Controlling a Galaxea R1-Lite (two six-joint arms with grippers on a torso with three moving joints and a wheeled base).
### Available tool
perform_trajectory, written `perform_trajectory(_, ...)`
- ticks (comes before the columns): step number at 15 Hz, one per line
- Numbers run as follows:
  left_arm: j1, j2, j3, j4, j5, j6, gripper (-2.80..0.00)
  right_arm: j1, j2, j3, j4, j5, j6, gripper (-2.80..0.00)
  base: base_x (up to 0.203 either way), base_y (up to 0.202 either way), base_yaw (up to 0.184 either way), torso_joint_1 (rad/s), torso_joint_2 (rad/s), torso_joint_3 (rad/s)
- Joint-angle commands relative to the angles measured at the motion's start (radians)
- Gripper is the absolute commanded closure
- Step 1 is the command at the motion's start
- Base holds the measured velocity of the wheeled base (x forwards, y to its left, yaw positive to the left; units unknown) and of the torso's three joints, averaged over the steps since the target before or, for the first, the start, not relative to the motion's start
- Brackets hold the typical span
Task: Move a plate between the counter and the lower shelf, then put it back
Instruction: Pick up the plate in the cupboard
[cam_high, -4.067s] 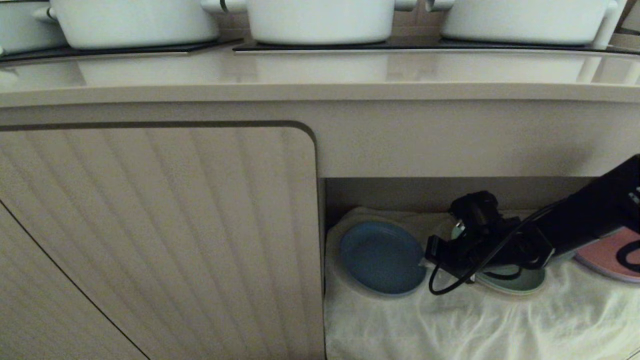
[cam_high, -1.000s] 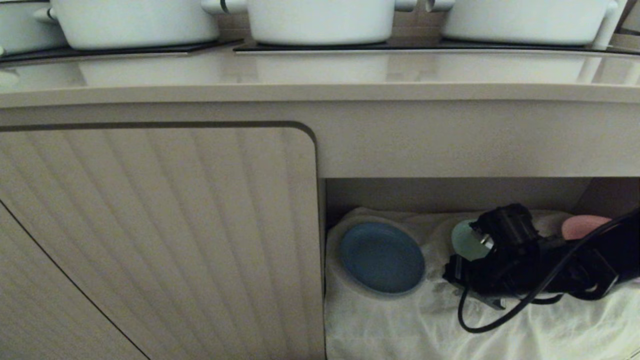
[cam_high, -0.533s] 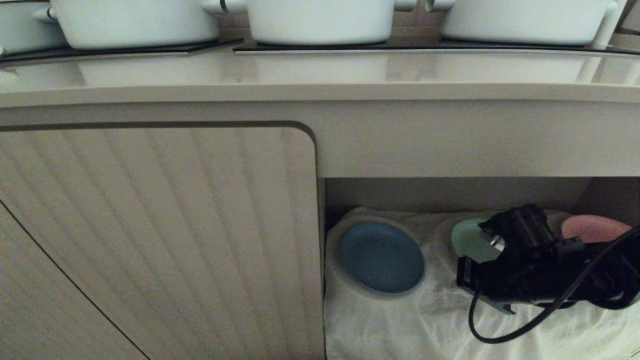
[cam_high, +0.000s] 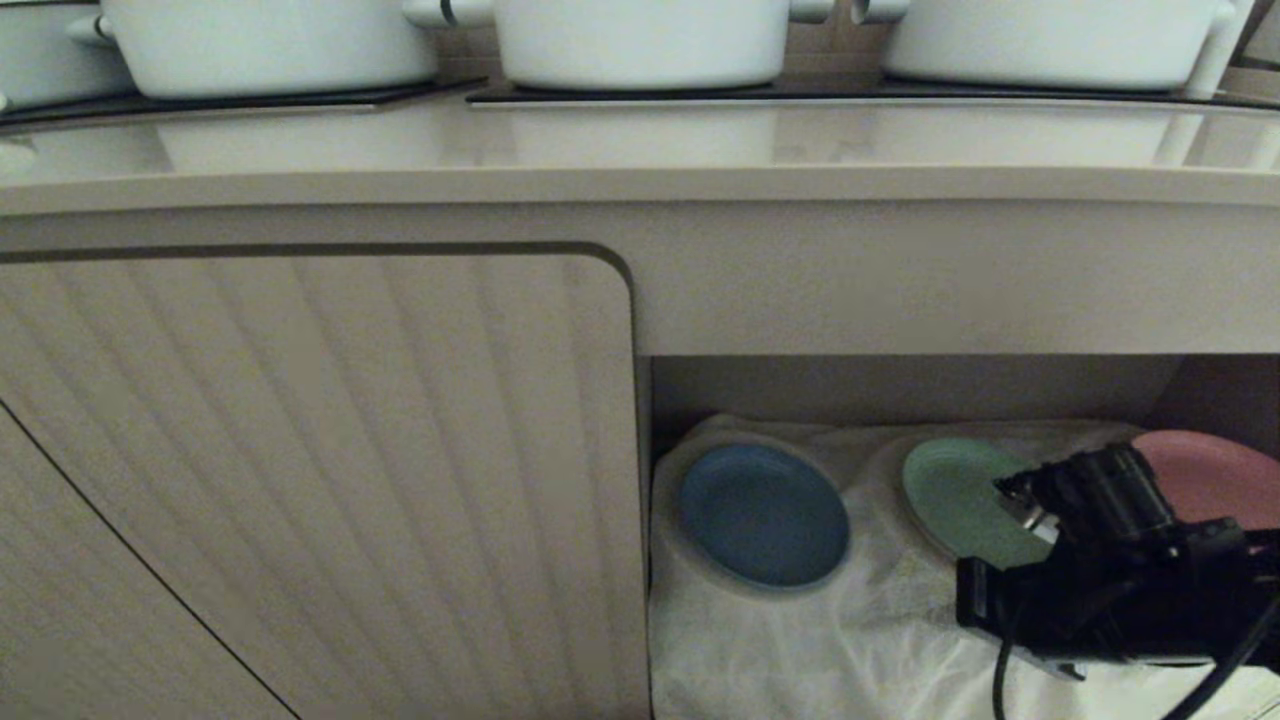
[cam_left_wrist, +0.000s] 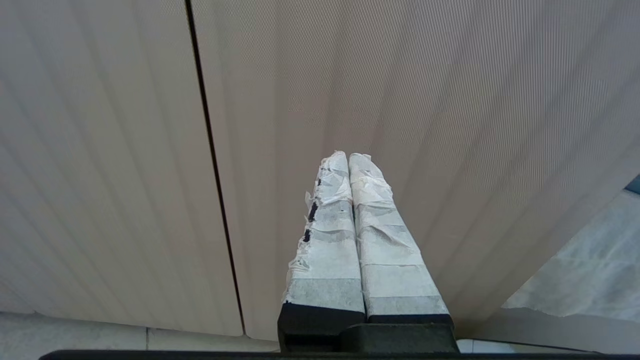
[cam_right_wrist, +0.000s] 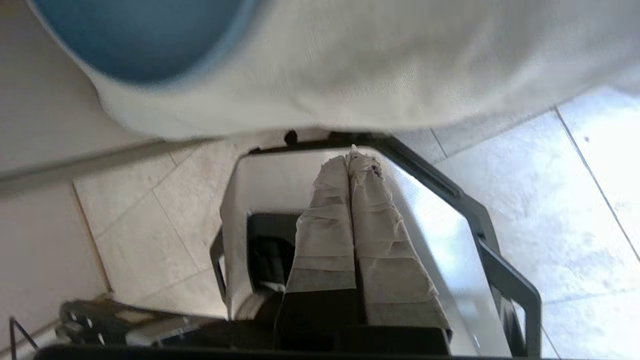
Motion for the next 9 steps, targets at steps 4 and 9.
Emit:
perform_trajectory(4, 0.0, 0.0, -0.001, 0.0, 0.001, -0.001, 0.0, -0.001, -0.139, 0.12, 0.002, -0.012, 0.001, 0.0, 0.0, 0.0, 0.0, 0.0, 0.0, 0.0)
perform_trajectory(9, 0.0, 0.0, 0.0, 0.0, 0.001, -0.001, 0.0, -0.008, -0.25, 0.244, 0.003, -0.09, -0.053, 0.0, 0.0, 0.0, 0.0, 0.0, 0.0, 0.0)
